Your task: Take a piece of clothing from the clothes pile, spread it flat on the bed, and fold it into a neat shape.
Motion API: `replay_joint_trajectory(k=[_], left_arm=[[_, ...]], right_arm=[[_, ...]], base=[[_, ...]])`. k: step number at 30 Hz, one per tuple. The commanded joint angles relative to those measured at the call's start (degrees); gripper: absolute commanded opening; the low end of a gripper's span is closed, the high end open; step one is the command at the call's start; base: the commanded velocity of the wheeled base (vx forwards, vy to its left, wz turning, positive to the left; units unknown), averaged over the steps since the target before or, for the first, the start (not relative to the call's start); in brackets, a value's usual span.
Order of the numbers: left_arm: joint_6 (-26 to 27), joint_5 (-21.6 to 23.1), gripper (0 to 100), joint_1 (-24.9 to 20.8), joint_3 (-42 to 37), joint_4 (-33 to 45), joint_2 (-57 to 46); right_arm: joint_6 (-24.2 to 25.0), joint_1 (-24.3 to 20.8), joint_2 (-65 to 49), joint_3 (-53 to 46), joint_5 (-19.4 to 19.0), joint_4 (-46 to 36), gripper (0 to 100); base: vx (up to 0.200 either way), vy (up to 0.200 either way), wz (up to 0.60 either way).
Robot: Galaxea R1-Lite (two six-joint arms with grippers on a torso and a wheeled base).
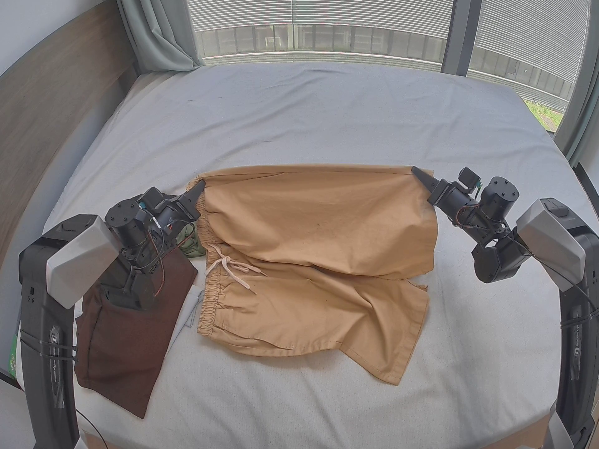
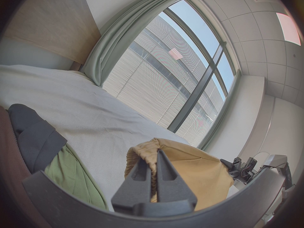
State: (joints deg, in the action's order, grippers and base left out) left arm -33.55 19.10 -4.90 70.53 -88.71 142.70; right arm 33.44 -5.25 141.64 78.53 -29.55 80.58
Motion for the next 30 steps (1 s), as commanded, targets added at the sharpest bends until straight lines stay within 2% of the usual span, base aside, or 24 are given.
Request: replay_joint_trajectory(k=[1, 26, 27, 28, 29, 30], left_arm=[[-0.11, 0.06, 0, 0.07, 0.92, -0.06, 1.0], [-0.2, -1.26, 0, -0.02, 5.67, 0.12, 3.63], [-0.2, -1.26, 0, -0.02, 5.93, 0.03, 3.72], [-0.2, -1.26, 0, -0.11, 6.28, 0.12, 3.72], [-0.38, -1.17, 100, -0.11, 6.55, 0.12, 3.72], [-0.82, -1.17, 100, -0.37, 6.37, 0.47, 3.55]], right_arm=[[-0.04, -0.2, 1.09, 1.45, -0.07, -0.6, 0], [-0.3, -0.55, 3.64, 10.68, 0.02, -7.81, 0], [-0.04, -0.55, 3.73, 10.94, 0.02, -7.81, 100], [0.05, -0.55, 3.82, 11.56, 0.19, -7.89, 100], [0.05, -0.46, 3.99, 12.35, 0.19, -8.07, 100], [0.05, -0.46, 4.26, 12.87, 0.28, -8.42, 100]], base=[[0.0, 0.0, 0.0], [0.0, 0.0, 0.0], [0.0, 0.0, 0.0], [0.0, 0.0, 0.0], [0.0, 0.0, 0.0], [0.0, 0.0, 0.0]])
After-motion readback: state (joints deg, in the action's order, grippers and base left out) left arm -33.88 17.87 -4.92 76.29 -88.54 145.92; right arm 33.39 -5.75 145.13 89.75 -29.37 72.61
